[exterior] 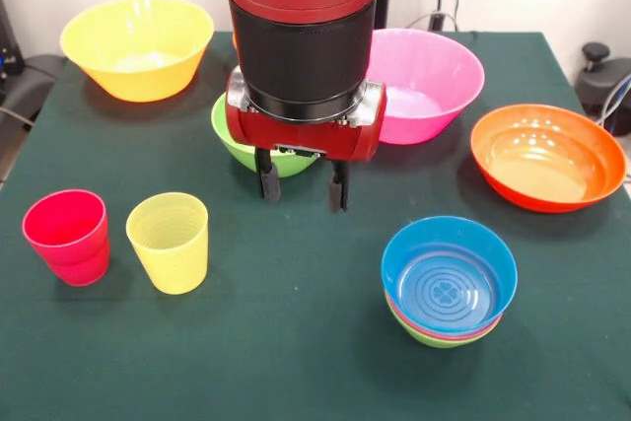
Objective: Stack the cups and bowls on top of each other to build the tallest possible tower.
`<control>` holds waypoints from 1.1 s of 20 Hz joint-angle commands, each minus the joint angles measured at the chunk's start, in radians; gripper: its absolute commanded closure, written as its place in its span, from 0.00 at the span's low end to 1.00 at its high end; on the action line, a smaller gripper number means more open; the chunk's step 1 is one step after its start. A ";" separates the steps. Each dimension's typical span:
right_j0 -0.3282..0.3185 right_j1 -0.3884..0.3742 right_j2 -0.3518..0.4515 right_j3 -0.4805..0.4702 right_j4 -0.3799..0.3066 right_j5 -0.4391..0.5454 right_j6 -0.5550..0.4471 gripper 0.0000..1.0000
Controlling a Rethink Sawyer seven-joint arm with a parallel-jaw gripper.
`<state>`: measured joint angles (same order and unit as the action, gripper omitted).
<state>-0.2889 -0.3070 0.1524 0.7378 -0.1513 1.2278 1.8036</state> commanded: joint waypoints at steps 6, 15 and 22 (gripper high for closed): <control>-0.126 -0.131 0.150 0.296 -0.015 -0.136 -0.457 0.00; -0.187 -0.180 0.183 0.411 -0.058 -0.189 -0.462 0.00; -0.229 -0.210 0.203 0.491 -0.080 -0.231 -0.466 0.00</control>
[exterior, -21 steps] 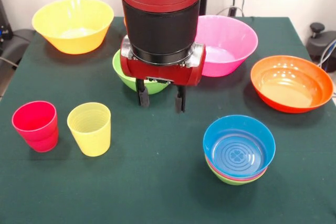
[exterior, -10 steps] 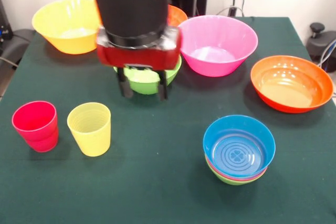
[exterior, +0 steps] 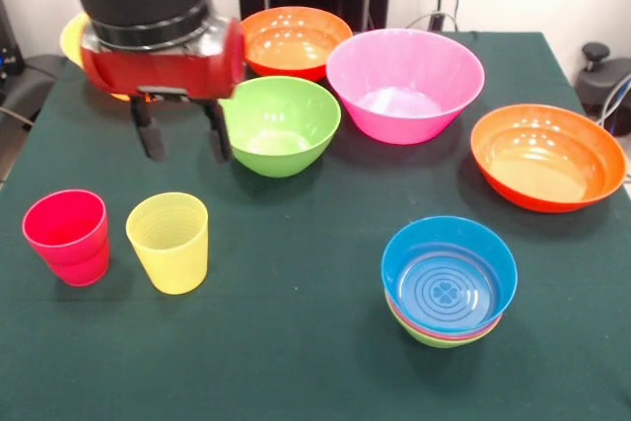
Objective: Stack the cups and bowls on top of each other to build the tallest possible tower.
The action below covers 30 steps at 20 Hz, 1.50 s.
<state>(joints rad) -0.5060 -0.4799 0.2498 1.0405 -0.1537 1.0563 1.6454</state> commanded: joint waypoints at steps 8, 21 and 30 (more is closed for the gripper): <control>-0.043 -0.066 0.124 0.256 -0.103 -0.083 -0.302 0.00; -0.099 -0.112 0.175 0.403 -0.131 -0.174 -0.252 0.00; -0.122 -0.105 0.209 0.403 -0.164 -0.158 -0.247 0.00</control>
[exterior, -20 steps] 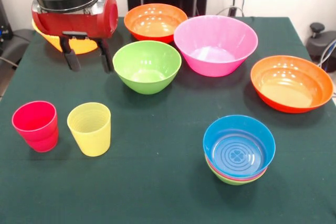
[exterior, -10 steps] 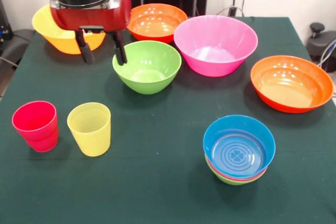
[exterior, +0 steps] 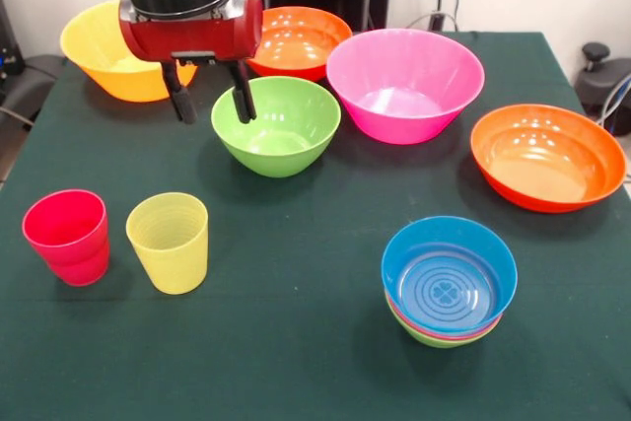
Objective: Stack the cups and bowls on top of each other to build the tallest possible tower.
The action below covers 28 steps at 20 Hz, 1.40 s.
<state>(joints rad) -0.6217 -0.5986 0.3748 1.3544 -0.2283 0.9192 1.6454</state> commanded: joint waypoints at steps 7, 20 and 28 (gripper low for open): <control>-0.036 0.009 0.104 0.123 -0.129 -0.026 -0.250 0.00; -0.091 -0.020 0.130 0.248 -0.180 -0.058 -0.208 0.00; -0.135 0.016 0.153 0.286 -0.234 -0.126 -0.202 0.00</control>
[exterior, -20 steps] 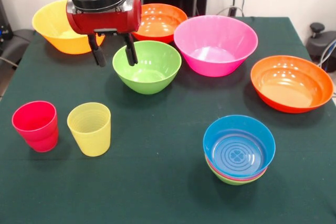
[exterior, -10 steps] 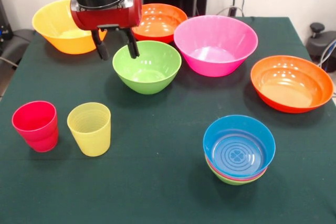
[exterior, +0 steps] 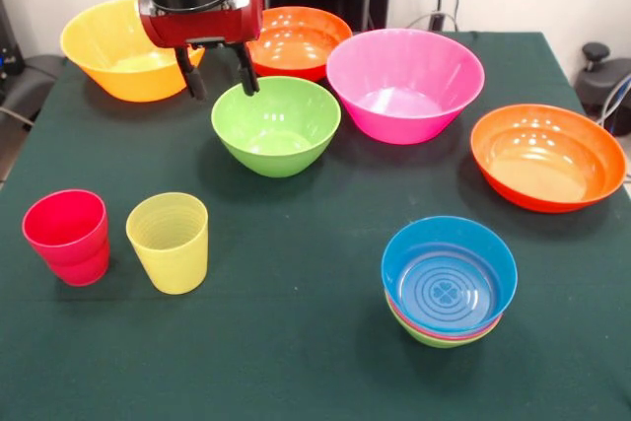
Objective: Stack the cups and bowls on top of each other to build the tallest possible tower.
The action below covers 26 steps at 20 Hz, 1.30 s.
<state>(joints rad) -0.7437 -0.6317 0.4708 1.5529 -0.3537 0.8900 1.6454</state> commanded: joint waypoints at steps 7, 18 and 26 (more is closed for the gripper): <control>-0.040 0.099 0.061 0.084 -0.163 -0.143 -0.196 0.00; -0.034 0.160 0.089 0.031 -0.193 -0.143 -0.166 0.00; -0.020 0.161 0.101 0.013 -0.177 -0.114 -0.146 0.00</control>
<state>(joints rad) -0.8021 -0.5149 0.5215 1.5794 -0.4731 0.7869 1.6454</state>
